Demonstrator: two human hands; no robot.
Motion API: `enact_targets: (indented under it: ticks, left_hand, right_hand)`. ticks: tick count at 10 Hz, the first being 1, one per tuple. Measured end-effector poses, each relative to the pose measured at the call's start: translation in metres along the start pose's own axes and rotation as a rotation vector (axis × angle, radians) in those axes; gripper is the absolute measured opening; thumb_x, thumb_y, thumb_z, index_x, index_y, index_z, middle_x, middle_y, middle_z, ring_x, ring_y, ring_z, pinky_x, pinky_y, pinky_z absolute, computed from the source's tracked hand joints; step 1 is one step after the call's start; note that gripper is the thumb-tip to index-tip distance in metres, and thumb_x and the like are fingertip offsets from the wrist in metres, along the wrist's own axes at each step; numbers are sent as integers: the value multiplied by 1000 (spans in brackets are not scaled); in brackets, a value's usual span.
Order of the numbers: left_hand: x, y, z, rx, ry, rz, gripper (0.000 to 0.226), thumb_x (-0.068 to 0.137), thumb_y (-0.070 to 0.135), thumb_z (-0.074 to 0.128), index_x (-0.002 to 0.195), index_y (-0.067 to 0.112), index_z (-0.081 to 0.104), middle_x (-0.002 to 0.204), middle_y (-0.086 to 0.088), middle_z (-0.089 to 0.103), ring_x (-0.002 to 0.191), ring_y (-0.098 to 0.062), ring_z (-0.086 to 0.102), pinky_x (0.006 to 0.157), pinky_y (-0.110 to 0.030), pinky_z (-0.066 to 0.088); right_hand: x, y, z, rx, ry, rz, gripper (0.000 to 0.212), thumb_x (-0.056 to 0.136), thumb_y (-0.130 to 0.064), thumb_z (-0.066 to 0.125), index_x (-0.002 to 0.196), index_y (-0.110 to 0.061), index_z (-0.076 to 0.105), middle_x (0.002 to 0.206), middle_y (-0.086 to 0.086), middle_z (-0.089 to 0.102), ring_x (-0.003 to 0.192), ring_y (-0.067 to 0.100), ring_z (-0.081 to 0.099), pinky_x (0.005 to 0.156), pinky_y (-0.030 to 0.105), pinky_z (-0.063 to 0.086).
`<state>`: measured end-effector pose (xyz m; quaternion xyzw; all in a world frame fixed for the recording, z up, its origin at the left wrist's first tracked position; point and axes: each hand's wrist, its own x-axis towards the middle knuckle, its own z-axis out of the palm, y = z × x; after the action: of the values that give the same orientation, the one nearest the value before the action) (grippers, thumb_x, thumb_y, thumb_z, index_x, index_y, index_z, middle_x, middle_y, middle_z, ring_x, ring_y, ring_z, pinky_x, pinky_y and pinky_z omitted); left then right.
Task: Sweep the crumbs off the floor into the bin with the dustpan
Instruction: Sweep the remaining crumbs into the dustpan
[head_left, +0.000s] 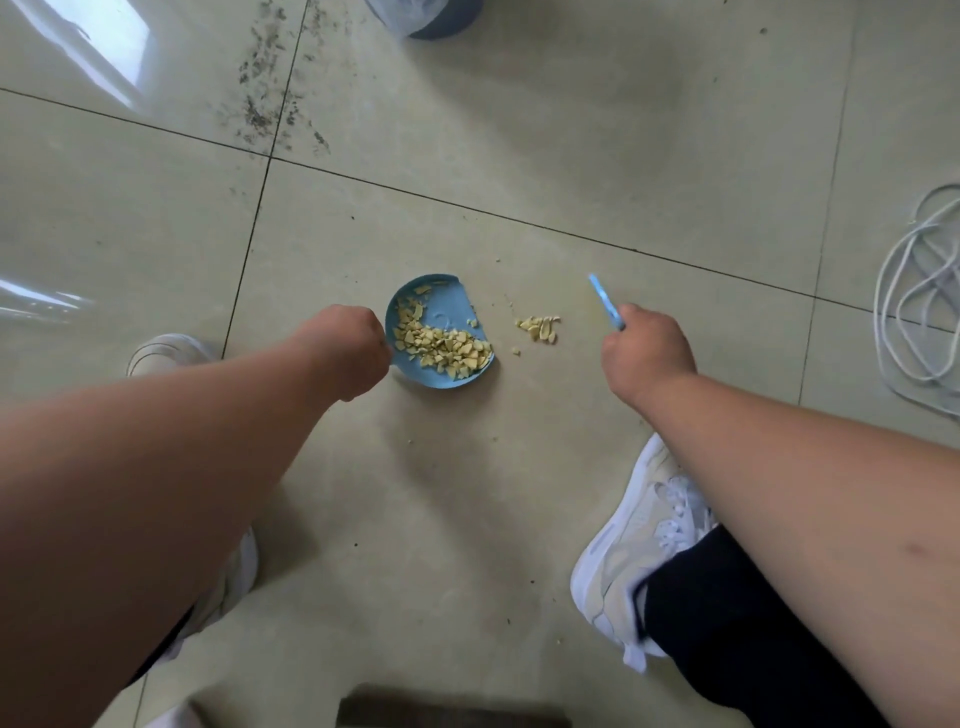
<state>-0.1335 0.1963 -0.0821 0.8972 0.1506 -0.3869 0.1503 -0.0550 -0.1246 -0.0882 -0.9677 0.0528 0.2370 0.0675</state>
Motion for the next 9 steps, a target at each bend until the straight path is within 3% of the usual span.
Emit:
enact_targets:
  ticks: [1,2,3,4,5,6,7,8,9]
  left_hand:
    - [-2,6,2,6,-22,9,28,102,25,55,89,10,74,82,-9,76,77,-30,76,71,-37,65]
    - [-6,14,3,114,-69,18,20,97,8,57,91,6,76,74,-7,77,77,-27,78,77,-40,67]
    - [-6,18,6,148,-69,33,21,95,6,59,92,6,79,75,-5,74,78,-27,79,77,-40,67]
    - [-6,17,8,-25,-39,-6,26,101,20,56,89,9,76,77,-8,76,70,-28,79,67,-38,67]
    - [-1,14,10,-75,-53,-6,32,104,26,54,91,8,77,80,-9,78,69,-27,79,66,-38,67]
    - [-2,10,7,-95,-64,3,30,104,22,54,90,5,75,78,-10,80,67,-25,80,68,-40,68]
    - [-4,4,7,-134,-63,-9,26,101,13,52,89,0,70,78,-16,82,68,-28,81,73,-42,68]
    - [-7,-5,8,-162,-63,-24,27,103,13,50,92,-1,70,83,-18,82,73,-31,82,77,-44,68]
    - [-4,-16,12,-201,-52,-52,31,105,20,50,87,3,69,80,-19,81,68,-33,81,69,-38,68]
  right_hand:
    - [-14,-14,16,-16,-42,-33,27,94,-12,49,116,-5,61,118,22,64,110,40,61,86,38,48]
    - [-28,-41,34,-37,-84,-130,28,98,-14,47,122,-5,59,125,21,62,117,39,59,94,36,47]
    - [-40,-72,44,-37,-120,-264,30,99,-13,46,125,-8,58,127,17,62,117,38,57,97,37,47]
    - [-49,-95,47,-3,-179,-404,31,95,-11,47,124,-9,60,121,15,64,112,37,56,91,38,47]
    - [-50,-102,41,81,-199,-523,15,92,-13,50,102,-11,61,98,13,62,98,36,58,72,34,39]
    - [-37,-98,27,255,-98,-436,16,92,-14,51,98,-12,66,84,5,55,80,32,56,65,30,34]
    - [-14,-84,10,429,58,-227,11,90,-10,52,86,-17,59,72,2,54,71,28,50,62,24,31]
    - [8,-57,-1,341,115,-89,11,89,-11,49,88,-18,58,82,11,61,76,31,51,65,25,31]
    - [16,-35,2,52,53,-50,25,91,-12,46,110,-8,63,109,22,64,100,40,60,75,35,42]
